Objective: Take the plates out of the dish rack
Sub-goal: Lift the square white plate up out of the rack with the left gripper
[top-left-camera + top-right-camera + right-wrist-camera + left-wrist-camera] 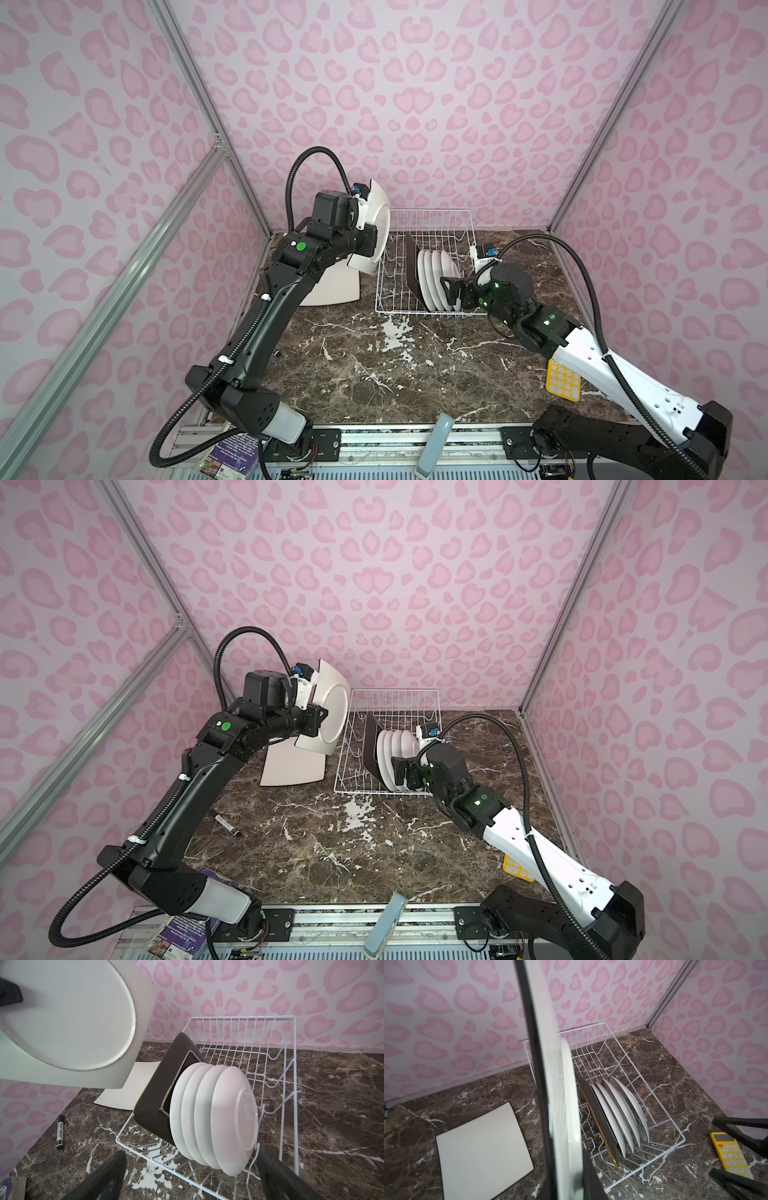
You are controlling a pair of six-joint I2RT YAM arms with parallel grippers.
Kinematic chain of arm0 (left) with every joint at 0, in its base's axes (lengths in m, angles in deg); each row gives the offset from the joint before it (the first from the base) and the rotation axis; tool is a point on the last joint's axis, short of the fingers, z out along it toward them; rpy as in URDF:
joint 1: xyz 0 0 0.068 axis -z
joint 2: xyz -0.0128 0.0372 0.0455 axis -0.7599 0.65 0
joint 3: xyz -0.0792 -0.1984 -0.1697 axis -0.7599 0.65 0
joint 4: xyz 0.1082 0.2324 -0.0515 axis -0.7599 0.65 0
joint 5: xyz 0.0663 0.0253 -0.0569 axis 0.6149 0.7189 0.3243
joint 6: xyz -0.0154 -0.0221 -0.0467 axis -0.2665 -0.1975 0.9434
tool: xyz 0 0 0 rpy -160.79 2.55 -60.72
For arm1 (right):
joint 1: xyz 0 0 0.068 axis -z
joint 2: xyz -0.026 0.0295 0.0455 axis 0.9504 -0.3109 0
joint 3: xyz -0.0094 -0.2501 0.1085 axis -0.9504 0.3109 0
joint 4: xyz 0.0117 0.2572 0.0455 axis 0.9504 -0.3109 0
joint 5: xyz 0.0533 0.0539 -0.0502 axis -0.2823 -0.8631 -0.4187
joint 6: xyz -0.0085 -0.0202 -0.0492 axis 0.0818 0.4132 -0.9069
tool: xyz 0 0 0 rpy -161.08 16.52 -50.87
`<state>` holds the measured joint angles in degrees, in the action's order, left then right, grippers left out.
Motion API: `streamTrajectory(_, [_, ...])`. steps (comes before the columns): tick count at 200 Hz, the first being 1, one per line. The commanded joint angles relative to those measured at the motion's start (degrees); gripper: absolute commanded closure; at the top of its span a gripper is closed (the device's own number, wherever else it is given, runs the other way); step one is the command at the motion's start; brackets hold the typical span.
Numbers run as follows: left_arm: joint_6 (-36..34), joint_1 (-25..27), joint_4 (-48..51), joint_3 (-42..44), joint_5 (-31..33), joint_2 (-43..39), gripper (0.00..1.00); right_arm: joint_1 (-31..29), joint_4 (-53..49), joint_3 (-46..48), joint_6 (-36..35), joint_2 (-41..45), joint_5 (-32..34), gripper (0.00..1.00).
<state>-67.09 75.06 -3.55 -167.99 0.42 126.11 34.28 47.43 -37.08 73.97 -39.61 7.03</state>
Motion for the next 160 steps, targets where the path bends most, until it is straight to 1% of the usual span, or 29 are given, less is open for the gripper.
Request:
streamTrajectory(1, [-8.65,0.06,-12.59,2.13,-1.39,-2.82,0.96,1.28,1.03,0.28,2.00,0.33,-0.49,0.01])
streamTrajectory(27, [-14.78,0.15,-20.59,10.77,-1.94,-7.66,0.96,3.72,2.43,1.37,5.04,1.24,-2.72,0.01])
streamTrajectory(40, [-18.90,0.36,-21.66,14.01,-1.82,-10.01,0.96,5.03,3.41,1.94,6.82,1.73,-3.72,0.01])
streamTrajectory(60, [-22.58,0.36,-23.94,17.95,-0.03,-13.33,0.96,7.65,2.30,1.07,9.30,1.92,-7.24,0.01])
streamTrajectory(80, [-26.76,0.46,-26.06,22.19,-2.55,-16.81,0.96,9.74,2.06,0.67,10.53,2.26,-9.03,0.01])
streamTrajectory(91, [-28.35,0.49,-29.41,24.93,-3.32,-19.00,0.96,10.85,2.12,0.33,10.83,2.44,-9.35,0.01])
streamTrajectory(98, [-29.10,0.52,-31.85,28.30,-3.76,-20.31,0.96,11.71,2.05,-0.11,11.22,2.53,-9.67,0.01])
streamTrajectory(109, [-30.73,0.59,-35.20,31.19,-4.88,-22.08,0.96,13.44,2.28,-0.63,12.25,2.53,-11.39,0.01])
streamTrajectory(128, [-34.70,0.67,-37.17,33.38,-6.51,-23.17,0.96,16.41,3.24,-1.19,14.65,2.22,-15.78,0.01])
streamTrajectory(160, [-41.00,1.10,-36.53,33.90,-5.42,-22.05,0.96,20.40,1.82,-3.90,19.41,-0.06,-23.95,0.01])
